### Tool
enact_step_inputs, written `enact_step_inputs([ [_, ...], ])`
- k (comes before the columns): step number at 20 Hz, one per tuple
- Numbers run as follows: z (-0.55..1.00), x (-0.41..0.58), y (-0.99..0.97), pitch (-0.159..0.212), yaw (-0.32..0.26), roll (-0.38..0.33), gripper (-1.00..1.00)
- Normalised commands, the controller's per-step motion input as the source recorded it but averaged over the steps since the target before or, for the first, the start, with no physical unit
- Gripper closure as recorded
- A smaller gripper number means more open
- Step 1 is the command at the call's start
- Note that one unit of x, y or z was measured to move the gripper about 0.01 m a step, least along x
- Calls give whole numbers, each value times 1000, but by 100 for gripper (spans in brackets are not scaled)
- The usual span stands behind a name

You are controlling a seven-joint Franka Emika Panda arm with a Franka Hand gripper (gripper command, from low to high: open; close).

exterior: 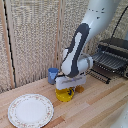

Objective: Please reach out your grabber to the yellow dish. Tenderly grip the yellow dish using your grabber. Set the yellow dish on the baking sheet. Posit your grabber on the rim of the baking sheet carrying the yellow dish. Mindfully slide the baking sheet with the yellow dish into the oven. Let go of your grabber's hold on the baking sheet's edge when it is entirely in the oven.

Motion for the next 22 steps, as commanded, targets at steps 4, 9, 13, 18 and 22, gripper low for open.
enact_step_inputs([
  [4,713,234,-4,0,-190,0,100],
  [9,799,324,-1,0,-229,-29,100],
  [13,766,358,1,1,-263,-109,100],
  [18,702,321,0,28,-309,-110,100],
  [22,701,379,-65,29,-283,-94,100],
])
